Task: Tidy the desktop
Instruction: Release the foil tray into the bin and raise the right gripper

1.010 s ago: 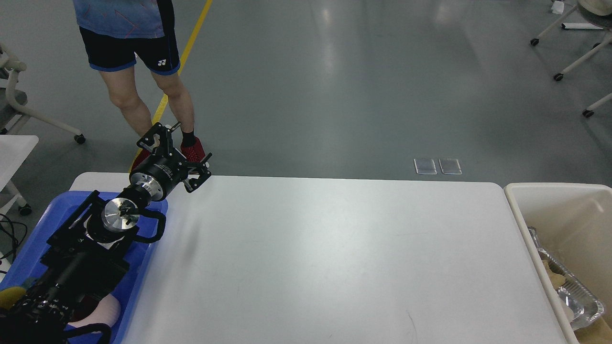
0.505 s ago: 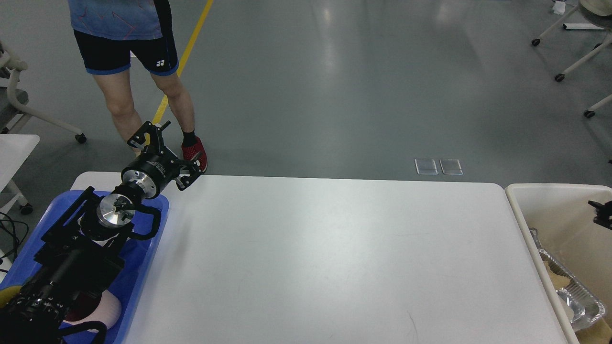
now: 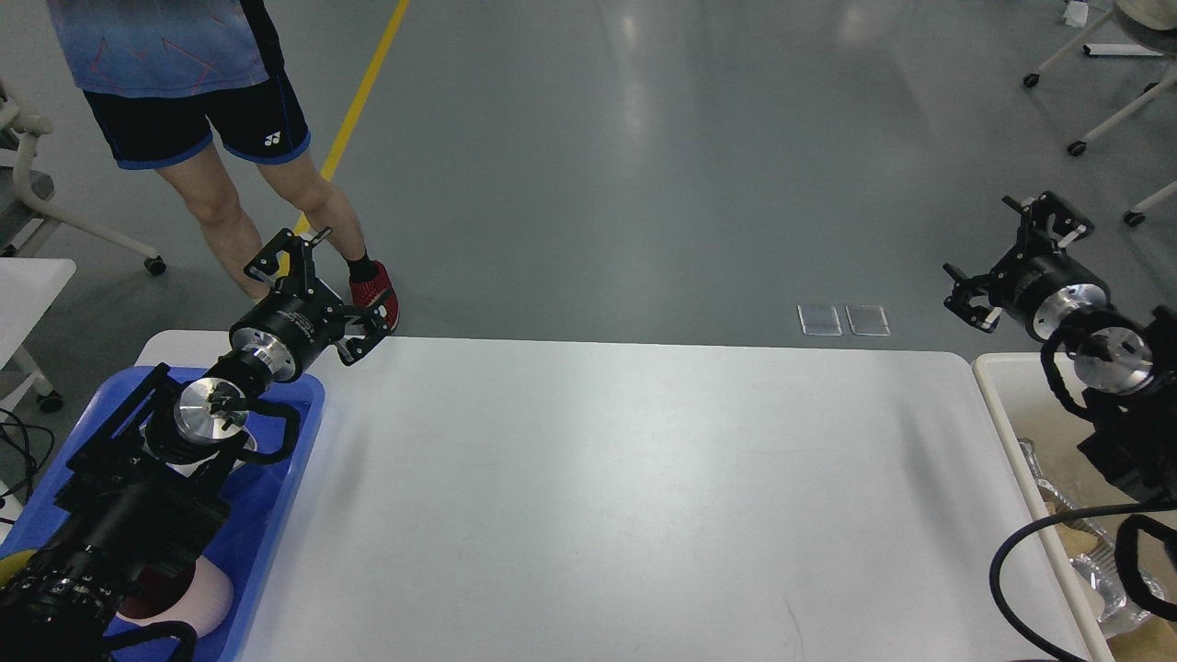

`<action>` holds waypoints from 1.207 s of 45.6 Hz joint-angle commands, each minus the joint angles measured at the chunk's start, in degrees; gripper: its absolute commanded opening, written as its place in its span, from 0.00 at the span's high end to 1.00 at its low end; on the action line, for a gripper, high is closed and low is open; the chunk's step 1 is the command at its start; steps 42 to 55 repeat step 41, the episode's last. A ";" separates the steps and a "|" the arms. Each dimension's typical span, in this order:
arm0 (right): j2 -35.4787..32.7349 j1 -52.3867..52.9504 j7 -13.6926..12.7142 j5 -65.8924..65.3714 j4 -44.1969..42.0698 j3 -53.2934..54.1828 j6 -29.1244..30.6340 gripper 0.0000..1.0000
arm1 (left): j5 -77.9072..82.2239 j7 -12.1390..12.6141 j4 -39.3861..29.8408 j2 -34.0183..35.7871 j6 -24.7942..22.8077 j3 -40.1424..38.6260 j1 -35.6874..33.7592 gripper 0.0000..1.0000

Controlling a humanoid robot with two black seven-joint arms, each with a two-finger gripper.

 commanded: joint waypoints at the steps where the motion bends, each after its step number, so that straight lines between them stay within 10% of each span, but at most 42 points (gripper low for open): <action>1: 2.31 -0.95 10.58 0.22 3.38 1.47 0.47 0.00 | 0.00 -0.05 0.09 0.00 0.05 0.00 0.11 0.03; 7: 4.59 -2.27 15.25 0.22 6.19 1.64 0.47 0.00 | 0.00 -0.05 0.00 -0.09 0.05 0.00 0.72 0.03; 55: 8.82 -5.08 15.16 0.13 6.20 1.82 -0.59 0.00 | -0.09 -0.14 0.18 -0.88 0.49 0.00 0.99 0.03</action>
